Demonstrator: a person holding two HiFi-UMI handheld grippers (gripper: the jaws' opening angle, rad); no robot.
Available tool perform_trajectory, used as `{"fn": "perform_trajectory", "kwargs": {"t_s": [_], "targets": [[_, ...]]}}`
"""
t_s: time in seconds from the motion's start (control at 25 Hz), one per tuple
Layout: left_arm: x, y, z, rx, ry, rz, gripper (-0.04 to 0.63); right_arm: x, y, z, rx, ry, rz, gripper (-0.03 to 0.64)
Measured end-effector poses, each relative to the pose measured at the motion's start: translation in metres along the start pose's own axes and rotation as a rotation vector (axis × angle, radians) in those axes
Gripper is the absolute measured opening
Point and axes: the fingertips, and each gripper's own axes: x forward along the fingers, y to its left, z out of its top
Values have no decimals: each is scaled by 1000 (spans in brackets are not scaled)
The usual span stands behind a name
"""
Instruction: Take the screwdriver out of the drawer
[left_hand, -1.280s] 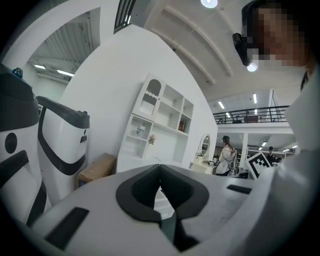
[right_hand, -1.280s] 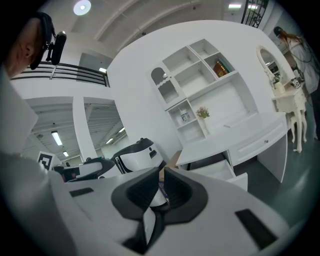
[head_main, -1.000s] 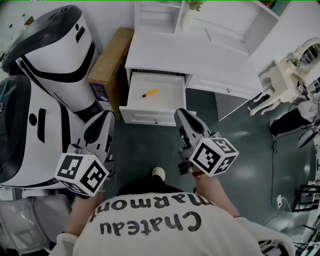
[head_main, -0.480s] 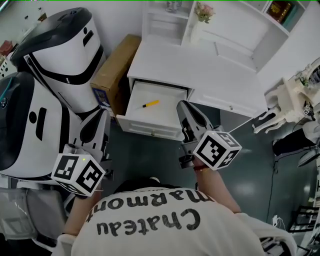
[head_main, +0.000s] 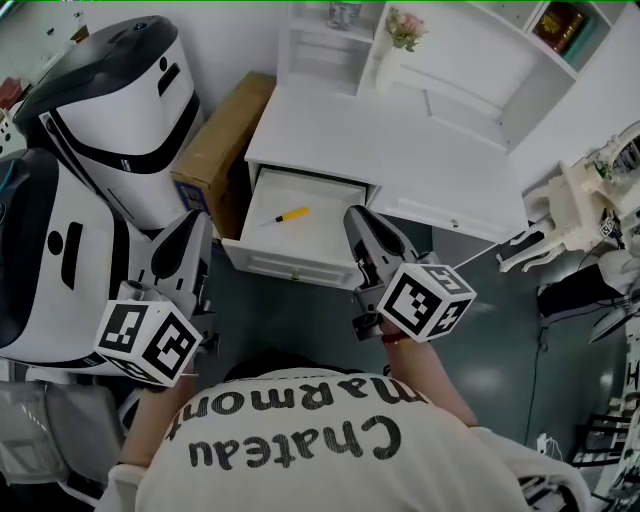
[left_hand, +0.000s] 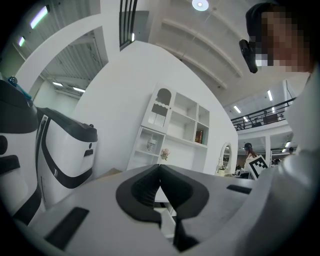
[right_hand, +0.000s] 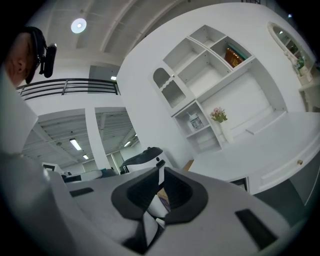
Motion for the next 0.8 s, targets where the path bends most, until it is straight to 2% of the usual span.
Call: {"fn": "perform_trajectory", "kwargs": {"t_s": [0.36, 0.56, 0.8], "targets": [[23, 0, -18, 1, 29, 12, 23, 11, -33, -11, 4, 51, -27, 49], [14, 22, -39, -28, 98, 74, 23, 28, -37, -43, 78, 135, -19, 49], [39, 57, -49, -51, 88, 83, 23, 63, -51, -52, 63, 169, -51, 49]]}}
